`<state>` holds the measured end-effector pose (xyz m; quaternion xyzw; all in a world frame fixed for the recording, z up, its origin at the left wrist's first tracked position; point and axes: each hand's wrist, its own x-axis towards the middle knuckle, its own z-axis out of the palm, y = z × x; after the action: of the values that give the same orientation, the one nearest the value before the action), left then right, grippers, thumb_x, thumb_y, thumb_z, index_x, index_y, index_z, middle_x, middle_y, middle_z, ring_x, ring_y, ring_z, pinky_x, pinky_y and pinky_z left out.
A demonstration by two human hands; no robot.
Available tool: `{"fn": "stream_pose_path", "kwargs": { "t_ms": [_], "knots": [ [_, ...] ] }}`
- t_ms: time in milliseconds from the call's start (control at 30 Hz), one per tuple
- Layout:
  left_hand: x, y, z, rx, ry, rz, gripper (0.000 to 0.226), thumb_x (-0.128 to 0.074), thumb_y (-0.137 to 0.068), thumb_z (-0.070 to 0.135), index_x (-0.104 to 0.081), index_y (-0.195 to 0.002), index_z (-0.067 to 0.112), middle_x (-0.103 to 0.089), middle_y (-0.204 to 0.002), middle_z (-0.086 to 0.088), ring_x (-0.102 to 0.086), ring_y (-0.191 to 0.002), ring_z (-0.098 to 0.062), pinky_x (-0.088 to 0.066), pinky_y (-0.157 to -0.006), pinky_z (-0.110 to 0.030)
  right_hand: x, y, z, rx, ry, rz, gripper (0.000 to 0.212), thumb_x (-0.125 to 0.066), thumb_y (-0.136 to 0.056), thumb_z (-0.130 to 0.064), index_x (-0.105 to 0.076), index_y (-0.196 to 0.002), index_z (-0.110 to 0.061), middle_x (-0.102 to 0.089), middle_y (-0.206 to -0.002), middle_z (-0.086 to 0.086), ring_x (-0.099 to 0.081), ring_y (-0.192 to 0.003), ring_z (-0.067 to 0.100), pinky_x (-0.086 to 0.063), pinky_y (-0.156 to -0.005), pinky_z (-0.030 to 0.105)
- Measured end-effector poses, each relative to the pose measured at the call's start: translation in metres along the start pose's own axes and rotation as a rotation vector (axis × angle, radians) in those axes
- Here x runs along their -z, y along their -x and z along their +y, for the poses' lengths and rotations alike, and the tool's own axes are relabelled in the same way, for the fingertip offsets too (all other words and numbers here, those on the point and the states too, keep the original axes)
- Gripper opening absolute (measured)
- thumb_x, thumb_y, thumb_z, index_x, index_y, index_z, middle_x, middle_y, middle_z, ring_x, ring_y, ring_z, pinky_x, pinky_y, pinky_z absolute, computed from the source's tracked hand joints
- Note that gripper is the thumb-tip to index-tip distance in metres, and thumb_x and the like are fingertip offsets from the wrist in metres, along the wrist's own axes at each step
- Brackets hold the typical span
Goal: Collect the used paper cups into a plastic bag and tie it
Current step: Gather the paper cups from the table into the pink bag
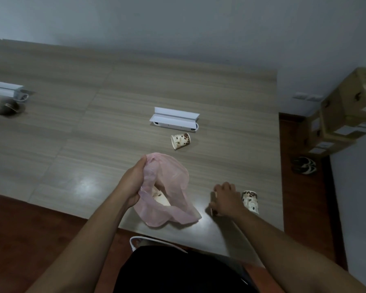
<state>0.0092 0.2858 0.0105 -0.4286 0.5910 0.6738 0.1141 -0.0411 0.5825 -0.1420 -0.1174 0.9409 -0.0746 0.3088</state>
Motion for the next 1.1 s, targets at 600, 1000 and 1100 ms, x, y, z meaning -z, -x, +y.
{"fn": "stream_pose_path", "kwargs": {
  "t_ms": [600,1000,1100],
  "knots": [
    [-0.007,-0.001,0.011,-0.072,-0.031,0.005,0.044,-0.049,-0.115,0.048,-0.080,-0.116,0.017,-0.087,-0.105,-0.004,-0.083,-0.095,-0.014,-0.059,-0.080,-0.031,0.013,0.019,0.004,-0.243,-0.675,0.250,0.036,-0.083,-0.083,-0.042,-0.061,-0.102,-0.021,-0.069,-0.092,-0.004,-0.064,-0.074,0.008,-0.051,-0.057,0.028],
    [-0.019,-0.003,0.019,-0.142,0.150,0.034,0.056,-0.050,-0.112,0.058,-0.079,-0.127,0.013,-0.086,-0.109,-0.011,-0.082,-0.104,-0.027,-0.062,-0.093,-0.038,0.032,0.005,-0.132,0.248,-1.163,-0.209,0.050,-0.087,-0.092,-0.032,-0.055,-0.127,-0.017,-0.077,-0.110,-0.001,-0.074,-0.094,0.012,-0.061,-0.083,0.033],
    [-0.017,-0.005,0.019,-0.128,0.198,0.003,0.057,-0.053,-0.110,0.058,-0.079,-0.127,0.011,-0.086,-0.103,-0.011,-0.080,-0.082,-0.018,-0.059,-0.073,-0.030,0.022,0.003,-0.140,0.316,-0.863,-0.158,0.048,-0.077,-0.097,-0.040,-0.060,-0.137,-0.019,-0.071,-0.113,-0.010,-0.068,-0.104,0.010,-0.053,-0.093,0.029]
  ]
}}
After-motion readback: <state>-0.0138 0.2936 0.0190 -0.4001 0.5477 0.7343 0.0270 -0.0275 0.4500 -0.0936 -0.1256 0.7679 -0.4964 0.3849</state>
